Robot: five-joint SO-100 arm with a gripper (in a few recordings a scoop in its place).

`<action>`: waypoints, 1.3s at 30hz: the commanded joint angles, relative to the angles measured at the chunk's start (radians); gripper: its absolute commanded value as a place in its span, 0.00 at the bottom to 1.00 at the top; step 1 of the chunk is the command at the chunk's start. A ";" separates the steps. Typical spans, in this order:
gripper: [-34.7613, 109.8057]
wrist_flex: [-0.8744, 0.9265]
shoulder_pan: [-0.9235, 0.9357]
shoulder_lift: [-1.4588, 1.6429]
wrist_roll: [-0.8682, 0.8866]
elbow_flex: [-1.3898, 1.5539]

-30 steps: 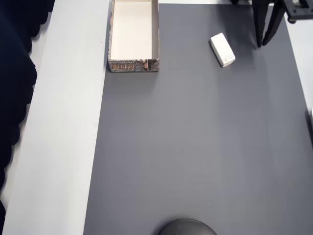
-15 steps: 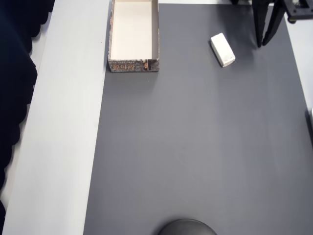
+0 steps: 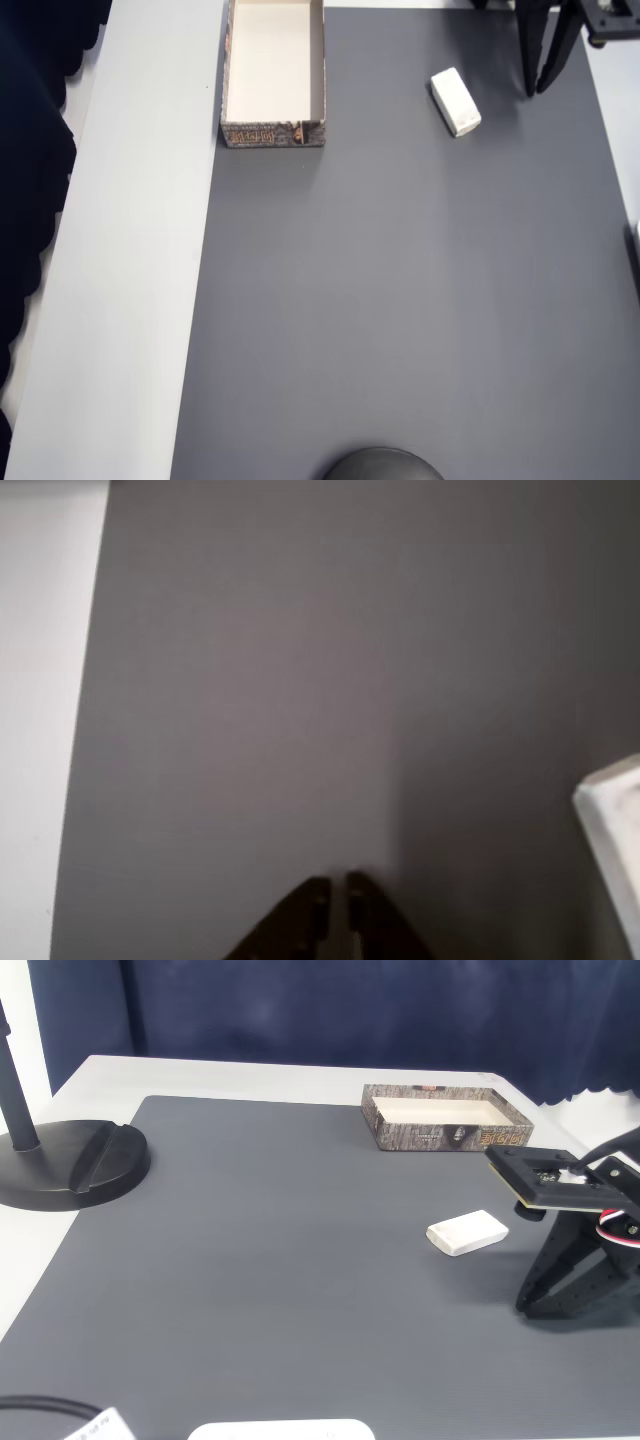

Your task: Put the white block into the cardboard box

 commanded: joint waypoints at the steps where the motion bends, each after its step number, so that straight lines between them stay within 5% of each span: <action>1: 0.23 -0.006 -0.002 0.037 -0.012 0.018; 20: 0.23 -0.034 0.046 -0.311 -0.092 -0.233; 39: 0.23 0.028 0.314 -0.899 0.183 -0.712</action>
